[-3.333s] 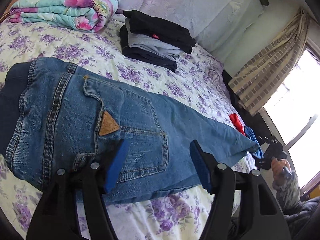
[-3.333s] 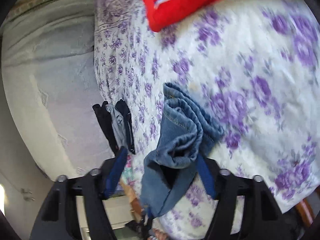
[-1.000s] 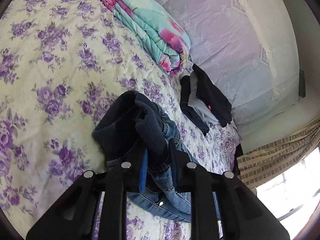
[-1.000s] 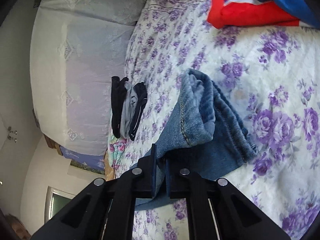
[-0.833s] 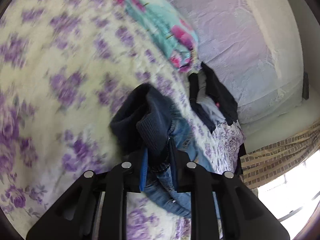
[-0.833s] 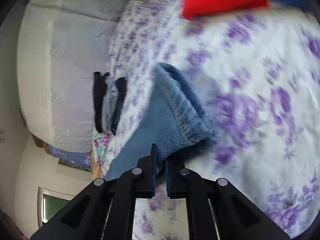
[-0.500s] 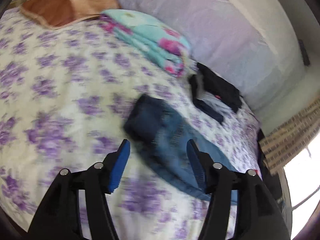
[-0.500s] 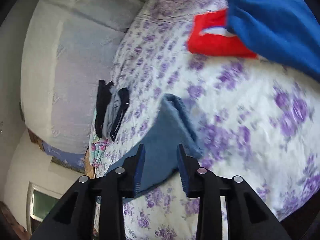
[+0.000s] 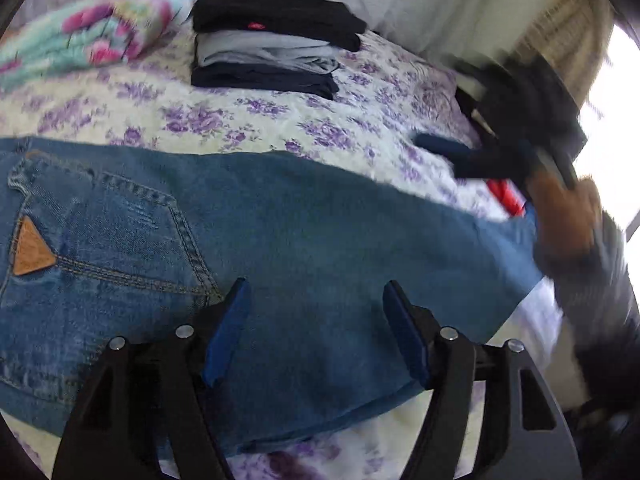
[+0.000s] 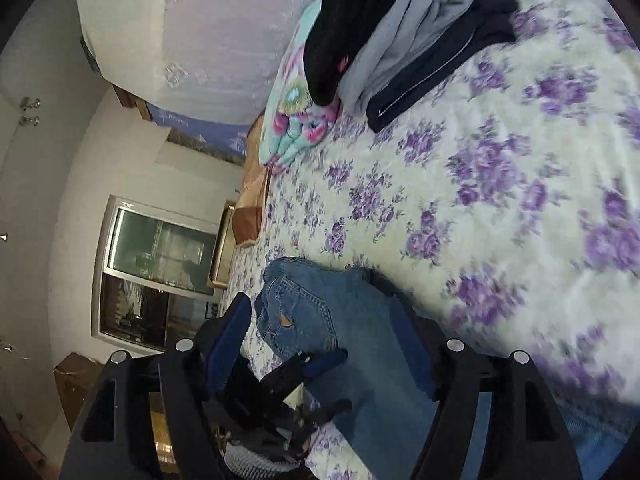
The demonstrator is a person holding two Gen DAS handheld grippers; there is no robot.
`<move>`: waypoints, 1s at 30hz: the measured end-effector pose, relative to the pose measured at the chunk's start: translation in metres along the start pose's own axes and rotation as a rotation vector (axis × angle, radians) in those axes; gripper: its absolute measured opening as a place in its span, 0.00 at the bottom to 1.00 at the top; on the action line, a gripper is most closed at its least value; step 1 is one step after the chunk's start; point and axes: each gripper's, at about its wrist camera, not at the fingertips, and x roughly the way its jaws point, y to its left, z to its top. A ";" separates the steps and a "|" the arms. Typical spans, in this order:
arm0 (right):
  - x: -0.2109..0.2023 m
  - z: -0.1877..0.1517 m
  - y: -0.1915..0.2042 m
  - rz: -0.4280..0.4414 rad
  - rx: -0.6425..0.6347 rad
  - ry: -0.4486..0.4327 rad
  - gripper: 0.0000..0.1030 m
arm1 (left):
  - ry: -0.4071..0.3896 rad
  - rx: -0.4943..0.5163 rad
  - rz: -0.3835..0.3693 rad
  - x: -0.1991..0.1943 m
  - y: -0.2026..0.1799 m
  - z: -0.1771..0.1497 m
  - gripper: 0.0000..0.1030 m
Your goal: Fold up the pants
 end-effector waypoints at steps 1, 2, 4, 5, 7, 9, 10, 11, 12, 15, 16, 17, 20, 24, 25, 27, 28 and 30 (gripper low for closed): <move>0.019 0.007 0.000 0.006 -0.001 0.057 0.71 | -0.015 0.024 0.026 -0.003 -0.005 -0.006 0.65; 0.035 0.013 -0.002 0.011 0.004 0.107 0.71 | -0.032 0.053 0.047 -0.007 -0.012 -0.011 0.68; 0.055 0.017 -0.002 0.012 0.012 0.176 0.71 | -0.043 0.070 0.033 -0.011 -0.016 -0.017 0.74; 0.063 0.018 -0.003 0.020 0.010 0.214 0.71 | -0.047 0.069 0.022 -0.012 -0.016 -0.017 0.76; 0.074 0.017 -0.003 0.019 0.002 0.277 0.71 | -0.050 0.056 -0.003 -0.014 -0.014 -0.017 0.77; 0.077 0.020 -0.004 -0.029 -0.023 0.290 0.75 | -0.052 0.052 -0.021 -0.012 -0.014 -0.014 0.79; 0.078 0.024 -0.005 -0.052 -0.031 0.295 0.75 | -0.052 0.054 -0.026 -0.012 -0.016 -0.014 0.80; 0.076 0.028 -0.008 -0.077 -0.036 0.291 0.75 | -0.052 0.056 -0.028 -0.011 -0.019 -0.013 0.81; 0.078 0.033 -0.012 -0.080 -0.039 0.299 0.75 | -0.051 0.058 -0.033 -0.011 -0.019 -0.013 0.82; 0.092 0.029 -0.012 -0.008 -0.041 0.408 0.75 | -0.054 0.056 -0.044 -0.014 -0.022 -0.015 0.83; 0.098 0.026 -0.009 0.012 -0.049 0.441 0.76 | -0.056 0.054 -0.048 -0.014 -0.021 -0.015 0.84; 0.103 0.023 -0.005 0.036 -0.062 0.461 0.76 | -0.056 0.052 -0.054 -0.014 -0.021 -0.014 0.84; 0.118 0.024 0.006 0.087 -0.085 0.486 0.83 | -0.062 0.054 -0.055 -0.013 -0.021 -0.015 0.86; 0.140 0.032 -0.003 0.137 -0.004 0.484 0.95 | -0.062 0.053 -0.052 -0.013 -0.022 -0.015 0.86; 0.136 0.034 -0.007 0.155 0.028 0.455 0.95 | -0.063 0.052 -0.053 -0.013 -0.022 -0.015 0.86; 0.117 0.038 -0.017 0.212 0.112 0.312 0.92 | -0.066 0.051 -0.055 -0.013 -0.022 -0.015 0.86; 0.101 0.042 -0.020 0.230 0.115 0.213 0.79 | -0.067 0.050 -0.056 -0.014 -0.022 -0.016 0.86; 0.072 0.053 -0.020 0.207 0.080 0.068 0.77 | -0.069 0.048 -0.057 -0.014 -0.023 -0.016 0.87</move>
